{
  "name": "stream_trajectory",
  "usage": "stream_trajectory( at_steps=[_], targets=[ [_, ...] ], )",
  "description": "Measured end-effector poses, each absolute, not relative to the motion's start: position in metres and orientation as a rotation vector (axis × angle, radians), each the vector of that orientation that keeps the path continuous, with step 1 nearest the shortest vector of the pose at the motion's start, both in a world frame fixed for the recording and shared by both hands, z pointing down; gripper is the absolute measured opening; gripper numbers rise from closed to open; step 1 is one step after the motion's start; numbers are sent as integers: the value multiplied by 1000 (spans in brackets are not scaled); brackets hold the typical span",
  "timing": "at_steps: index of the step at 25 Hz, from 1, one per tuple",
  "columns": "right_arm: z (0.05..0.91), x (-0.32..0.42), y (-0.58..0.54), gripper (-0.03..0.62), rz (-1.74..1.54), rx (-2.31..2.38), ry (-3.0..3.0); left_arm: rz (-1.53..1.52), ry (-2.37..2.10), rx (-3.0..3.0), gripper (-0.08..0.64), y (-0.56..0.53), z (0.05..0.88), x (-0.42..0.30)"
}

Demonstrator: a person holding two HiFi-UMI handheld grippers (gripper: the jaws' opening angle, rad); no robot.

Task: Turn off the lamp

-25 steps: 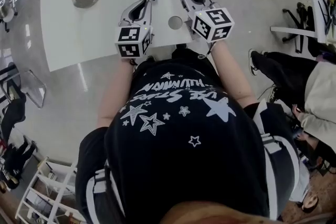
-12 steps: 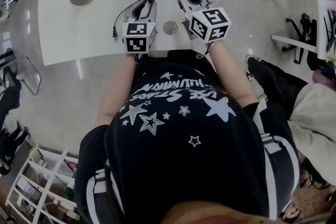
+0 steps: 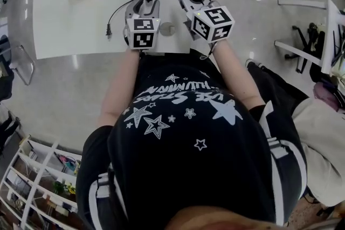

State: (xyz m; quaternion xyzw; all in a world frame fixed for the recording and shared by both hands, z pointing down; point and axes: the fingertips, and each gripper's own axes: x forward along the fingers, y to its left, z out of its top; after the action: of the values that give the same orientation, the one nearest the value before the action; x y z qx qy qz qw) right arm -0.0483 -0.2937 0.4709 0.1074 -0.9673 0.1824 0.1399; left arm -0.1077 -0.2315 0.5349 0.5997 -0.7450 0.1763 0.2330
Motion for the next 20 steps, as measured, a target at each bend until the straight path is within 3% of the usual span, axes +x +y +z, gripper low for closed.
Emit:
stream_trajectory(
  at_steps=[20],
  targets=[
    [495,-71,-287,6,478,22,-2717,539,-2054,1487,147,-235,559,-119]
  ],
)
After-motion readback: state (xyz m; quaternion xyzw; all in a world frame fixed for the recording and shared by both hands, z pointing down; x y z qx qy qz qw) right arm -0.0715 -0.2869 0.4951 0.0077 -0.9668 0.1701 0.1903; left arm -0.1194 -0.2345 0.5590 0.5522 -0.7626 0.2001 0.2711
